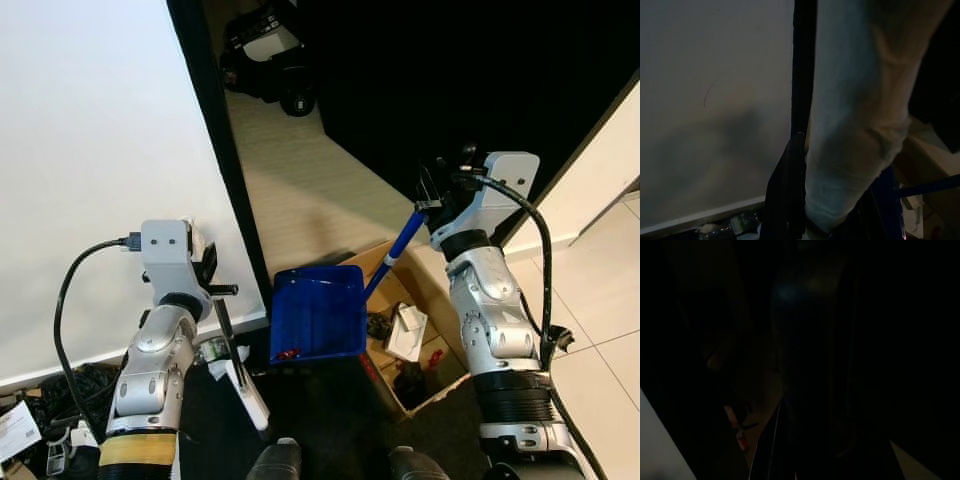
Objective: Sweep floor
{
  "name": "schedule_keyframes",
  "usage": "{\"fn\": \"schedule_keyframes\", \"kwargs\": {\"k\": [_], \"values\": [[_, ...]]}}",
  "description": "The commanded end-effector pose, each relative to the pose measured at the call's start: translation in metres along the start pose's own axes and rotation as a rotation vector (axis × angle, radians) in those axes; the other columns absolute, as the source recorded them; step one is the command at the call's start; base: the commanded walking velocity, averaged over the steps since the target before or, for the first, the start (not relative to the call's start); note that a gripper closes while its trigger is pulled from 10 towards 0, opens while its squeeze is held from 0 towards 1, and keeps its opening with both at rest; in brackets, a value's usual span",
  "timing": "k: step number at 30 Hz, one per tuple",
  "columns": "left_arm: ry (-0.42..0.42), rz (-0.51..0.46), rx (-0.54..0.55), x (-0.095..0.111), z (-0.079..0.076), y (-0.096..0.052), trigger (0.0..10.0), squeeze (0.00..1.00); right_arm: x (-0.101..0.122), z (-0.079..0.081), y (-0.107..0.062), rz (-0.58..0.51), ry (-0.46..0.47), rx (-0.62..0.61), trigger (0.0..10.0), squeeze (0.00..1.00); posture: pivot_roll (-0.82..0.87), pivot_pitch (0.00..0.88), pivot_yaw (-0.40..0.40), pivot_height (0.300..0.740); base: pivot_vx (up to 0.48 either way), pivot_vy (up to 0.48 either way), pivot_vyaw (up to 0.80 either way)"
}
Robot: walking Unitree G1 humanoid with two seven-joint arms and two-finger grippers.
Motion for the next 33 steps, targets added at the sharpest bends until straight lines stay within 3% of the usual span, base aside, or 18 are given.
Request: {"fn": "schedule_keyframes", "kwargs": {"k": [1, 5, 8, 14, 23, 25, 26, 29, 33], "values": [[0.031, -0.013, 0.007, 0.001, 0.003, -0.001, 10.0, 0.0, -0.004, -0.001, -0.002, 0.005, 0.062, 0.01, 10.0, 0.0, 0.2, 0.145, 0.009, 0.74, 0.0, 0.0, 0.0], [0.031, -0.016, 0.004, 0.002, 0.002, 0.0, 10.0, 0.0, -0.007, -0.006, -0.005, 0.012, 0.04, 0.002, 10.0, 0.0, 0.2, 0.145, 0.01, 0.74, 0.0, 0.0, 0.0], [0.029, -0.018, 0.001, 0.003, 0.001, 0.002, 10.0, 0.0, -0.017, -0.007, -0.01, 0.017, -0.043, 0.011, 10.0, 0.0, 0.2, 0.144, 0.013, 0.74, 0.0, 0.0, 0.0], [0.027, -0.028, 0.004, 0.005, 0.002, 0.002, 10.0, 0.0, -0.039, 0.005, -0.027, 0.015, -0.106, 0.059, 10.0, 0.0, 0.21, 0.142, 0.014, 0.74, 0.0, 0.0, 0.0], [0.034, -0.027, 0.01, 0.004, 0.005, 0.001, 10.0, 0.0, -0.037, 0.005, -0.025, -0.02, -0.151, 0.05, 10.0, 0.0, 0.21, 0.134, 0.019, 0.74, 0.0, 0.0, 0.0], [0.036, -0.028, 0.013, 0.004, 0.005, 0.001, 10.0, 0.0, -0.034, 0.004, -0.024, -0.035, -0.15, 0.046, 10.0, 0.0, 0.21, 0.134, 0.019, 0.74, 0.0, 0.0, 0.0], [0.049, -0.048, 0.038, 0.008, 0.011, 0.0, 10.0, 0.0, -0.018, 0.006, -0.018, -0.102, -0.143, 0.044, 10.0, 0.0, 0.21, 0.133, 0.02, 0.74, 0.0, 0.0, 0.0], [0.051, -0.058, 0.051, 0.01, 0.015, 0.0, 10.0, 0.0, -0.007, 0.008, -0.014, -0.142, -0.139, 0.046, 10.0, 0.0, 0.21, 0.132, 0.02, 0.74, 0.0, 0.0, 0.0], [0.062, -0.057, 0.073, 0.012, 0.023, 0.002, 10.0, 0.0, 0.035, 0.026, 0.001, -0.265, -0.093, 0.093, 10.0, 0.0, 0.21, 0.129, 0.02, 0.74, 0.0, 0.0, 0.0]]}}
Point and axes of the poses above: a point about 5 cm out from each wrist's last joint towards the gripper, its own y axis pointing out of the wrist towards the gripper, its own x axis along the axis of the wrist's last joint, z = x × y, the point moved 1 cm from there along y, pointing out of the wrist towards the gripper, and after that the axes turned 12 degrees about y, right-handed, at the moved point
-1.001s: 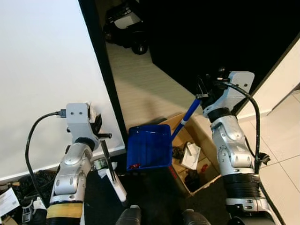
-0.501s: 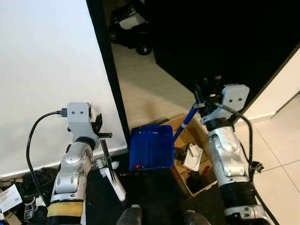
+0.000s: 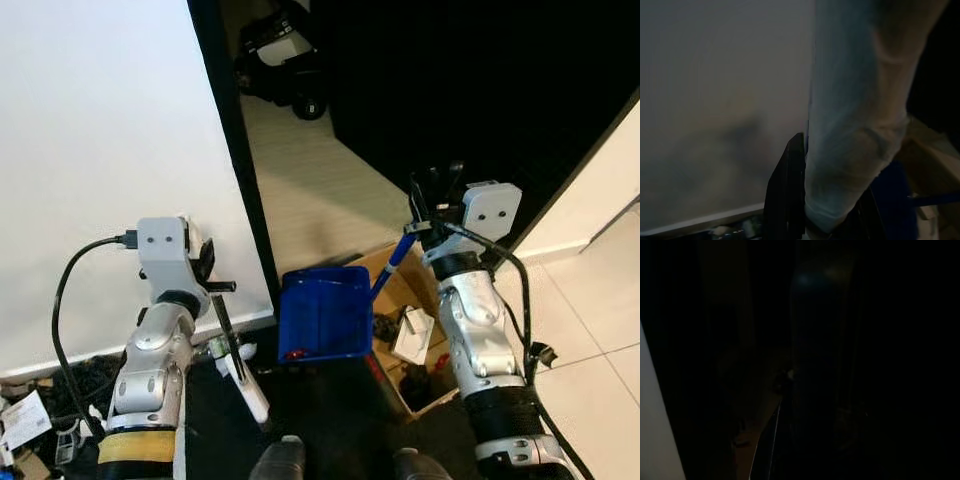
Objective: Sweep floor
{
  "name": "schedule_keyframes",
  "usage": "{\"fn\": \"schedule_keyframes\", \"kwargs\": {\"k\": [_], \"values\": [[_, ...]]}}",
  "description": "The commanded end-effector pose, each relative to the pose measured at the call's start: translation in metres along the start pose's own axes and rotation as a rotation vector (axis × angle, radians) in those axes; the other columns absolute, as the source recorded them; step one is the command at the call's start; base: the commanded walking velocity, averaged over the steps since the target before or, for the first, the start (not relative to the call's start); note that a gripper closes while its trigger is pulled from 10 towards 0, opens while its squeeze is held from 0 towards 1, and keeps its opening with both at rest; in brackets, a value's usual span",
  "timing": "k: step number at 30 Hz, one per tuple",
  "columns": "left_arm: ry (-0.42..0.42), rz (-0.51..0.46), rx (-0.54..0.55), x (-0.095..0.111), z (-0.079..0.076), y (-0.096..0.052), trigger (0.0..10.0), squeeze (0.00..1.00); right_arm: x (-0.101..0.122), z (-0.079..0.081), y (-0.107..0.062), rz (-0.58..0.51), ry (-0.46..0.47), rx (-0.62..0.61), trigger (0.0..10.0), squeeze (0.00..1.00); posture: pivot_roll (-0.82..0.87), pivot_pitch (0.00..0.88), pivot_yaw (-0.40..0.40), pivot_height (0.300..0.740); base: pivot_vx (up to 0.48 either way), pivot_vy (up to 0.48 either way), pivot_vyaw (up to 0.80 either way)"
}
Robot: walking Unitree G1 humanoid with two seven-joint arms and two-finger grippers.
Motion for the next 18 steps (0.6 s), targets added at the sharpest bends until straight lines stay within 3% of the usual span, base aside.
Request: {"fn": "schedule_keyframes", "kwargs": {"k": [1, 5, 9, 15, 18], "values": [[0.041, -0.022, 0.032, 0.005, 0.01, 0.001, 10.0, 0.0, 0.027, 0.009, 0.01, -0.108, 0.035, 0.029, 10.0, 0.0, 0.21, 0.129, 0.02, 0.74, 0.0, 0.0, 0.0], [0.043, -0.016, 0.047, 0.005, 0.013, 0.001, 10.0, 0.0, 0.038, 0.023, 0.021, -0.085, 0.043, 0.102, 10.0, 0.0, 0.21, 0.128, 0.016, 0.74, 0.0, 0.0, 0.0], [0.05, -0.012, 0.06, 0.004, 0.017, 0.001, 10.0, 0.0, 0.039, 0.028, 0.021, -0.061, 0.073, 0.125, 10.0, 0.0, 0.21, 0.13, 0.015, 0.74, 0.0, 0.0, 0.0], [0.072, 0.031, 0.135, -0.003, 0.041, -0.001, 10.0, 0.0, 0.036, 0.038, 0.017, 0.054, 0.118, 0.192, 10.0, 0.0, 0.2, 0.134, 0.012, 0.74, 0.0, 0.0, 0.0], [0.079, 0.035, 0.146, -0.004, 0.045, -0.002, 10.0, 0.0, 0.033, 0.037, 0.015, 0.107, 0.1, 0.19, 10.0, 0.0, 0.2, 0.134, 0.011, 0.74, 0.0, 0.0, 0.0]]}}
Point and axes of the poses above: a point about 5 cm out from each wrist's last joint towards the gripper, its own y axis pointing out of the wrist towards the gripper, its own x axis along the axis of the wrist's last joint, z = x × y, the point moved 1 cm from there along y, pointing out of the wrist towards the gripper, and after that the axes turned 12 degrees about y, right-handed, at the moved point
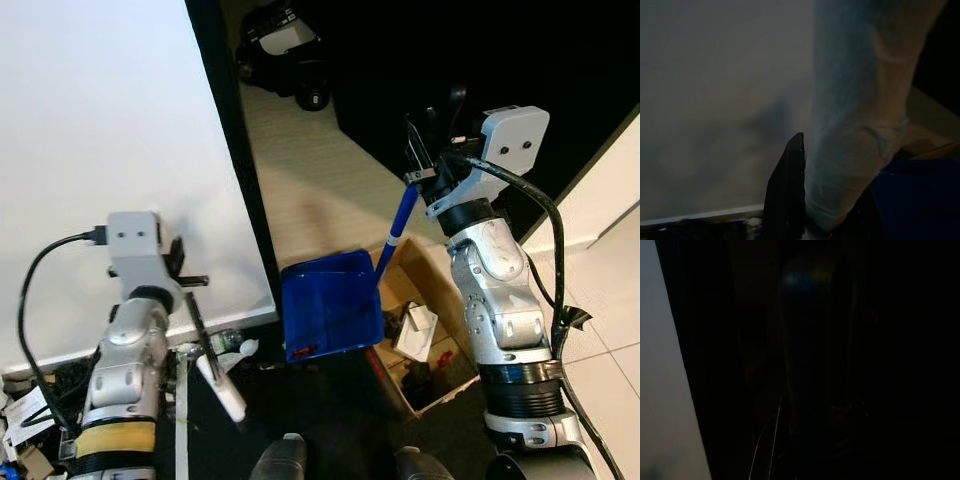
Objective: Sweep floor
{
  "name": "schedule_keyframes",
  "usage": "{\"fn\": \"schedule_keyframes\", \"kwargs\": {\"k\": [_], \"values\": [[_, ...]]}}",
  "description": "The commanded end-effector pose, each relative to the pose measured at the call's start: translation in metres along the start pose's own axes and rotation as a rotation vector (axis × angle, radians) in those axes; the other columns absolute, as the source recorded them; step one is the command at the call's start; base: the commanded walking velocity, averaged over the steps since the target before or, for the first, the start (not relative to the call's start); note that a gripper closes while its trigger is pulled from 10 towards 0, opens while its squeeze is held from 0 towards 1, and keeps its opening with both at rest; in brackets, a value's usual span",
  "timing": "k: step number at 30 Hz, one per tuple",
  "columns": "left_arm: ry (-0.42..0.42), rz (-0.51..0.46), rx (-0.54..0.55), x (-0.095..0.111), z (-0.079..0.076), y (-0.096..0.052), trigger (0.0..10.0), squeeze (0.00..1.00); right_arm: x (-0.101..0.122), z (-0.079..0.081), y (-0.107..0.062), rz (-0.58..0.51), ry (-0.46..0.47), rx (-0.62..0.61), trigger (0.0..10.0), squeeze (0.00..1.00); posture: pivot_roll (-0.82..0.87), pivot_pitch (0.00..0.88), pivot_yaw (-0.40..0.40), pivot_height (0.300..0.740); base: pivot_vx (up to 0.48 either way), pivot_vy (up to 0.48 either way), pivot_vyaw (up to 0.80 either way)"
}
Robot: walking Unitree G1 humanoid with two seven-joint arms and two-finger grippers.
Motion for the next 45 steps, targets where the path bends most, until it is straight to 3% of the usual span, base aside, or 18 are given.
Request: {"fn": "schedule_keyframes", "kwargs": {"k": [1, 7, 13, 14, 17, 19, 20, 21, 22, 28, 32, 35, 45], "values": [[0.034, -0.009, 0.033, 0.001, 0.011, -0.001, 10.0, 0.0, -0.001, 0.014, -0.001, 0.019, 0.058, 0.061, 10.0, 0.0, 0.2, 0.133, 0.011, 0.74, 0.0, 0.0, 0.0], [0.038, -0.003, 0.032, 0.0, 0.01, -0.002, 10.0, 0.0, 0.004, 0.017, 0.0, 0.061, 0.058, 0.084, 10.0, 0.0, 0.2, 0.134, 0.009, 0.74, 0.0, 0.0, 0.0], [0.037, 0.007, 0.013, -0.004, 0.005, -0.005, 10.0, 0.0, 0.025, 0.016, 0.003, 0.056, 0.023, 0.1, 10.0, 0.0, 0.2, 0.133, 0.01, 0.74, 0.0, 0.0, 0.0], [0.038, 0.011, 0.009, -0.005, 0.003, -0.005, 10.0, 0.0, 0.01, 0.017, -0.002, 0.138, 0.036, 0.117, 10.0, 0.0, 0.2, 0.132, 0.01, 0.74, 0.0, 0.0, 0.0], [0.038, 0.012, 0.006, -0.005, 0.002, -0.005, 10.0, 0.0, -0.007, 0.015, -0.007, 0.179, 0.049, 0.101, 10.0, 0.0, 0.2, 0.133, 0.01, 0.74, 0.0, 0.0, 0.0], [0.036, 0.013, 0.003, -0.006, 0.0, -0.004, 10.0, 0.0, -0.035, 0.005, -0.014, 0.19, 0.001, 0.027, 10.0, 0.0, 0.2, 0.135, 0.014, 0.74, 0.0, 0.0, 0.0], [0.036, 0.013, 0.003, -0.006, 0.0, -0.004, 10.0, 0.0, -0.035, 0.005, -0.014, 0.19, 0.001, 0.027, 10.0, 0.0, 0.2, 0.135, 0.014, 0.74, 0.0, 0.0, 0.0], [0.034, 0.013, 0.0, -0.006, -0.001, -0.004, 10.0, 0.0, -0.059, -0.003, -0.021, 0.207, -0.023, -0.048, 10.0, 0.0, 0.2, 0.135, 0.014, 0.74, 0.0, 0.0, 0.0], [0.034, 0.013, -0.002, -0.006, -0.002, -0.004, 10.0, 0.0, -0.067, -0.005, -0.024, 0.218, -0.012, -0.069, 10.0, 0.0, 0.21, 0.138, 0.017, 0.74, 0.0, 0.0, 0.0], [0.039, 0.015, -0.007, -0.006, -0.003, -0.005, 10.0, 0.0, -0.098, -0.002, -0.042, 0.266, 0.037, -0.089, 10.0, 0.0, 0.22, 0.145, 0.018, 0.74, 0.0, 0.0, 0.0], [0.04, 0.018, -0.007, -0.008, -0.003, -0.006, 10.0, 0.0, -0.11, -0.004, -0.05, 0.294, 0.018, -0.104, 10.0, 0.0, 0.22, 0.149, 0.017, 0.74, 0.0, 0.0, 0.0], [0.038, 0.023, -0.011, -0.01, -0.004, -0.006, 10.0, 0.0, -0.123, -0.011, -0.058, 0.326, -0.055, -0.128, 10.0, 0.0, 0.23, 0.155, 0.018, 0.74, 0.0, 0.0, 0.0], [0.031, 0.019, -0.038, -0.007, -0.013, -0.007, 10.0, 0.0, -0.145, -0.022, -0.068, 0.362, -0.169, -0.179, 10.0, 0.0, 0.25, 0.191, 0.023, 0.74, 0.0, 0.0, 0.0]]}}
Point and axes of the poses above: a point about 5 cm out from each wrist's last joint towards the gripper, its own y axis pointing out of the wrist towards the gripper, its own x axis along the axis of the wrist's last joint, z = x × y, the point moved 1 cm from there along y, pointing out of the wrist towards the gripper, and after that the axes turned 12 degrees about y, right-handed, at the moved point
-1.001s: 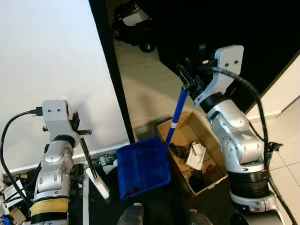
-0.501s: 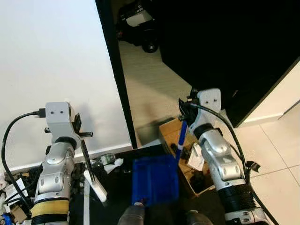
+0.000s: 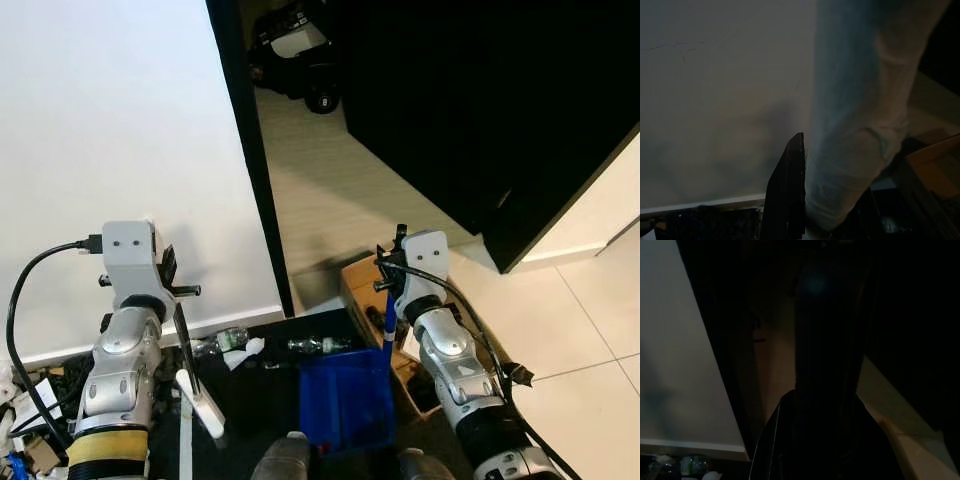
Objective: Sweep floor
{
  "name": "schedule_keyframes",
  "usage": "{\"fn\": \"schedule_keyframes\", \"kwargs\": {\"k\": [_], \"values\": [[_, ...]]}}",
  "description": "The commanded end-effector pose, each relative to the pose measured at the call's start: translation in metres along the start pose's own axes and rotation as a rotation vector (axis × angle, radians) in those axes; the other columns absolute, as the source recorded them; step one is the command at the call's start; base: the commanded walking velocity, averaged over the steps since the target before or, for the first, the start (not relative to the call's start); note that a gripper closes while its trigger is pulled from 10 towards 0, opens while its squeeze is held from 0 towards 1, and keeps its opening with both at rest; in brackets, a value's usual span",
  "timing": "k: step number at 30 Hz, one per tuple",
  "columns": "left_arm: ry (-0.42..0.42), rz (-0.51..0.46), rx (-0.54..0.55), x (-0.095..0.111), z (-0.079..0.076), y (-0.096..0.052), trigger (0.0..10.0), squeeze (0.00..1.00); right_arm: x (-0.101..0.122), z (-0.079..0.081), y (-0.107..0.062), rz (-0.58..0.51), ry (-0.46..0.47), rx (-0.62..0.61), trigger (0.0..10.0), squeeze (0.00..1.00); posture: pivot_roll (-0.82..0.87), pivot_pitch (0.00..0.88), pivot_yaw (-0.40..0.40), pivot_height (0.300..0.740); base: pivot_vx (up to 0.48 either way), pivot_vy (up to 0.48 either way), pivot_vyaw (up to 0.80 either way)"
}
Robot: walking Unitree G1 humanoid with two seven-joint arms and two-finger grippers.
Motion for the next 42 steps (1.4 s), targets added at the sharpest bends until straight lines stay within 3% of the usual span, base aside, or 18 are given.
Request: {"fn": "schedule_keyframes", "kwargs": {"k": [1, 4, 8, 12, 16, 21, 25, 30, 42], "values": [[0.007, -0.011, -0.009, 0.002, -0.004, -0.002, 10.0, 0.0, -0.003, -0.002, -0.001, -0.004, -0.048, -0.012, 10.0, 0.0, 0.25, 0.191, 0.023, 0.74, 0.0, 0.0, 0.0], [0.007, -0.011, -0.016, 0.003, -0.006, -0.003, 10.0, 0.0, -0.006, -0.004, -0.001, -0.008, -0.049, -0.041, 10.0, 0.0, 0.25, 0.199, 0.022, 0.74, 0.0, 0.0, 0.0], [0.006, -0.006, -0.025, 0.001, -0.009, -0.005, 10.0, 0.0, -0.011, -0.007, -0.004, -0.011, 0.024, -0.065, 10.0, 0.0, 0.25, 0.206, 0.02, 0.74, 0.0, 0.0, 0.0], [0.005, -0.005, -0.025, 0.0, -0.009, -0.006, 10.0, 0.0, -0.015, -0.007, -0.005, -0.018, 0.018, -0.06, 10.0, 0.0, 0.26, 0.209, 0.017, 0.74, 0.0, 0.0, 0.0], [0.002, -0.003, -0.022, -0.001, -0.008, -0.007, 10.0, 0.0, -0.025, 0.007, -0.008, -0.009, -0.036, 0.025, 10.0, 0.0, 0.26, 0.209, 0.015, 0.74, 0.0, 0.0, 0.0], [0.001, -0.004, -0.02, 0.0, -0.009, -0.008, 10.0, 0.0, -0.036, 0.015, -0.011, 0.028, -0.04, 0.05, 10.0, 0.0, 0.27, 0.208, 0.01, 0.74, 0.0, 0.0, 0.0], [0.0, -0.005, -0.018, 0.0, -0.009, -0.009, 10.0, 0.0, -0.043, 0.01, -0.015, 0.052, -0.014, 0.007, 10.0, 0.0, 0.27, 0.209, 0.007, 0.74, 0.0, 0.0, 0.0], [-0.001, -0.005, -0.015, 0.0, -0.007, -0.011, 10.0, 0.0, -0.047, -0.007, -0.02, 0.056, -0.049, -0.054, 10.0, 0.0, 0.27, 0.211, 0.009, 0.74, 0.0, 0.0, 0.0], [-0.006, -0.013, -0.024, 0.003, -0.01, -0.009, 10.0, 0.0, -0.046, -0.002, -0.019, 0.039, -0.058, -0.022, 10.0, 0.0, 0.27, 0.209, 0.012, 0.74, 0.0, 0.0, 0.0]]}}
Point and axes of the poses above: a point about 5 cm out from each wrist's last joint towards the gripper, its own y axis pointing out of the wrist towards the gripper, its own x axis along the axis of the wrist's last joint, z = x × y, the point moved 1 cm from there along y, pointing out of the wrist towards the gripper, and after that the axes turned 12 degrees about y, right-handed, at the moved point
